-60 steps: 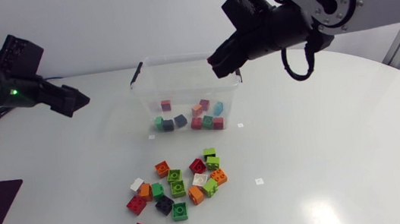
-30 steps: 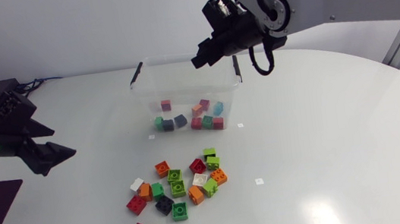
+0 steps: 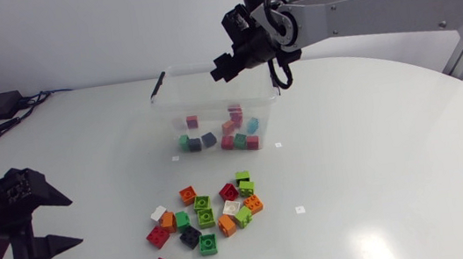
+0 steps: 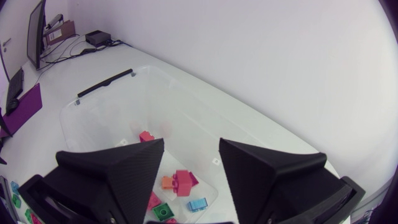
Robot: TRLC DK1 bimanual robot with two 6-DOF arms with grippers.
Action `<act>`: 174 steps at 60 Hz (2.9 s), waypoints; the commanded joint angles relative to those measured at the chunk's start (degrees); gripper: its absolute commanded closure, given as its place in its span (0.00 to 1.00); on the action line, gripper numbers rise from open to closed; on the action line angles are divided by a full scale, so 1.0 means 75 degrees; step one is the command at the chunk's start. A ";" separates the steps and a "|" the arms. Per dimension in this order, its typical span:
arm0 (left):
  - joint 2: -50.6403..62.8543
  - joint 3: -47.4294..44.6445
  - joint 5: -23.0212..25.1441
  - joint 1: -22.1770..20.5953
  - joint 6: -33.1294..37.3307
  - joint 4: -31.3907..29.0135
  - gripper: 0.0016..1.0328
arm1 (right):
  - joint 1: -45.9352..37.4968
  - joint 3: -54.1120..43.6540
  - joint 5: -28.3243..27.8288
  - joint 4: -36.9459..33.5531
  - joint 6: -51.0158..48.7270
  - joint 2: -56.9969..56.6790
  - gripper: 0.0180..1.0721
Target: Place the duplo bricks in the container
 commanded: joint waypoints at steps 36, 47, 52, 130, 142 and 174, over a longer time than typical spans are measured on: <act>0.0673 -0.0912 -0.1718 -0.1362 0.1366 -0.0761 0.07 | 0.0012 -0.1432 -0.0248 -0.0075 -0.0258 -0.0996 0.05; 0.1059 -0.0982 -0.2105 -0.1714 0.1331 -0.0983 0.07 | -0.0059 -0.1596 -0.0307 -0.0016 -0.0328 -0.1007 0.05; 0.1188 -0.1076 -0.2187 -0.1772 0.1331 -0.1077 0.07 | -0.0070 -0.1596 -0.0319 -0.0005 -0.0340 -0.0996 0.05; 0.2173 -0.0912 -0.1718 -0.2124 -0.0392 0.1044 0.82 | 0.1043 -0.5077 -0.0248 -0.1774 0.0586 -0.3925 0.05; 0.2079 -0.0795 -0.1543 -0.2147 -0.0626 0.1103 0.82 | 0.0984 -0.5018 0.0209 -0.1598 0.0586 -0.4640 0.08; 0.1575 0.1572 -0.0254 -0.2511 -0.3626 0.2134 0.82 | 0.1957 -0.5428 0.0361 -0.2618 0.1418 -0.4628 0.07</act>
